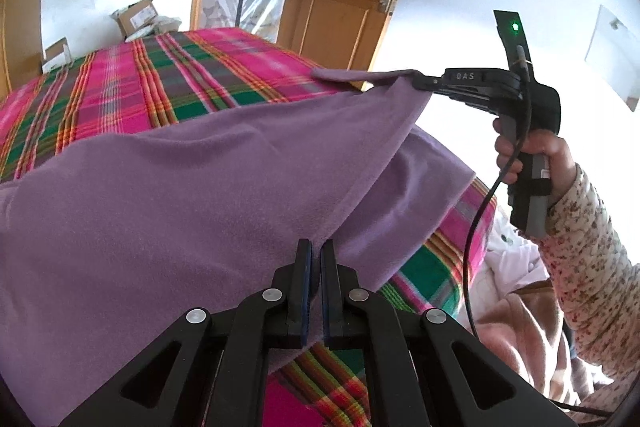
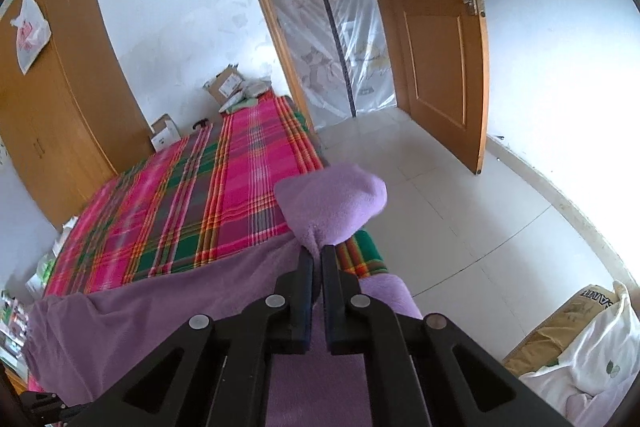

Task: Fold clothes
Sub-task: 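Pull the held edge with the right gripper across the sweatpants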

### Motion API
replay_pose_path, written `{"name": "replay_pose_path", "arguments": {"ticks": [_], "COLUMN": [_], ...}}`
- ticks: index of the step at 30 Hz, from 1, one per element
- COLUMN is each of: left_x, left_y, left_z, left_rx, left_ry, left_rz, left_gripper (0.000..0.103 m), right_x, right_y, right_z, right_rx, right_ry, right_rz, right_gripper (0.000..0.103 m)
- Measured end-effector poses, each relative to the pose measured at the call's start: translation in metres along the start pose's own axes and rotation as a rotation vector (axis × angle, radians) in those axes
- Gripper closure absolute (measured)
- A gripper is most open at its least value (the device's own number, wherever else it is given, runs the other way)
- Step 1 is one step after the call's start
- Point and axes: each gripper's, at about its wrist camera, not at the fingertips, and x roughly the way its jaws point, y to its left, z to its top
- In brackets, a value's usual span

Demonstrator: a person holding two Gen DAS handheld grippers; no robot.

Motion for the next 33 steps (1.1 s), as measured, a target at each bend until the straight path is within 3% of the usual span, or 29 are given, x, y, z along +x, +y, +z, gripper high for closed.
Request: {"name": "replay_pose_path", "arguments": {"ticks": [12,21,33], "left_x": [-0.005,0.000,0.006], "left_y": [-0.004,-0.006,-0.003], "left_z": [-0.009,-0.016,-0.022], "left_rx": [0.037,0.055,0.031], "left_ry": [0.028,0.060,0.091], "left_rz": [-0.028,-0.031,-0.047], "left_gripper": [0.099,0.099,0.099], "right_x": [-0.035,-0.031,-0.023], "right_y": [-0.023,-0.048,-0.062], "right_z": [-0.033,-0.061,-0.081], "right_rx": [0.031,0.109,0.106], "right_ry": [-0.043,0.000,0.033], "right_rz": [-0.047,-0.060,-0.059], "right_gripper": [0.099,0.099,0.099]}}
